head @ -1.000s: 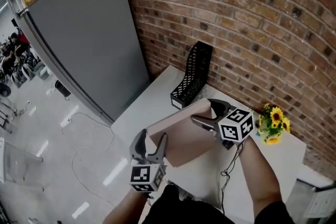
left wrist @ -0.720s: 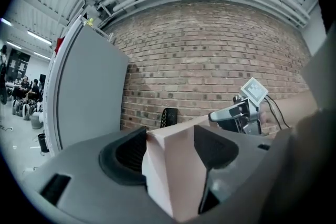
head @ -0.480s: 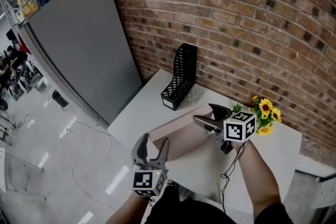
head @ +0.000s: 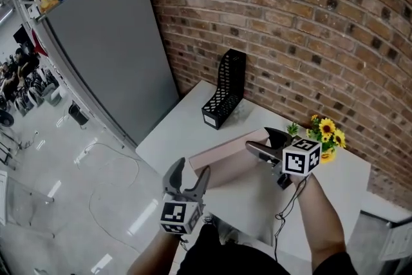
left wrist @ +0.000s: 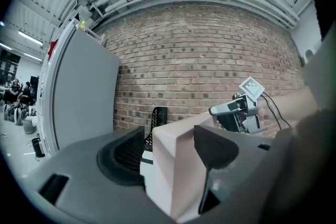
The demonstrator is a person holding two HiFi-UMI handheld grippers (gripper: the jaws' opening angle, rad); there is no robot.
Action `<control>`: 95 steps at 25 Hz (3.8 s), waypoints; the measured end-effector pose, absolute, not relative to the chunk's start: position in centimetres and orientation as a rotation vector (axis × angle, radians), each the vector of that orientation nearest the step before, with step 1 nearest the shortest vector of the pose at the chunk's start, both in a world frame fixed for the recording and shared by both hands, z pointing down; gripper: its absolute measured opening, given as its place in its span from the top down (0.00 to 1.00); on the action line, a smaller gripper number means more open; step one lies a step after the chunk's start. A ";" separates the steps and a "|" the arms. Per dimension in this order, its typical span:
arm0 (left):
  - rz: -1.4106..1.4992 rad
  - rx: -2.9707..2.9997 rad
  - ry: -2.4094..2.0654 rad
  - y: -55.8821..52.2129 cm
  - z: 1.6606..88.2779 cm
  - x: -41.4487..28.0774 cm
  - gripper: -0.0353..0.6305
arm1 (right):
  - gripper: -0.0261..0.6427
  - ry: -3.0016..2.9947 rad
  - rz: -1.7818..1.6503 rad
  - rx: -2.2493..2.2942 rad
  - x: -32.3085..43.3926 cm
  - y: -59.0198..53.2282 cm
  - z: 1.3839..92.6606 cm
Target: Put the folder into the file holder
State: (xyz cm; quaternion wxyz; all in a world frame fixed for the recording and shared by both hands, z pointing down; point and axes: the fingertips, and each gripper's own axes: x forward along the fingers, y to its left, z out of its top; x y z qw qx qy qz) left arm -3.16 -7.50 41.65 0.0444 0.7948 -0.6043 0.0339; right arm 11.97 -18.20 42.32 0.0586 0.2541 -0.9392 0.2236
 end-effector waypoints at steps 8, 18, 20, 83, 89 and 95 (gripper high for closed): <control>0.209 2.680 -1.527 -8.9 42.1 -1.2 0.51 | 0.39 -2.857 0.692 0.772 12.6 -17.6 42.4; 0.134 2.746 -1.277 -11.3 42.4 0.2 0.52 | 0.43 -2.856 0.695 0.763 13.3 -18.2 42.7; 0.157 2.764 -1.219 -11.3 42.7 0.7 0.52 | 0.43 -2.858 0.703 0.758 13.6 -18.3 42.7; -0.188 2.691 -1.787 -25.1 25.5 -8.9 0.71 | 0.96 -2.774 0.294 1.514 15.7 -23.7 35.4; -0.208 2.718 -1.726 -29.6 25.7 -9.4 0.71 | 0.96 -2.724 0.309 1.594 15.3 -25.9 35.7; -0.228 2.750 -1.664 -33.5 26.0 -9.4 0.71 | 0.96 -2.683 0.330 1.672 14.9 -27.6 36.6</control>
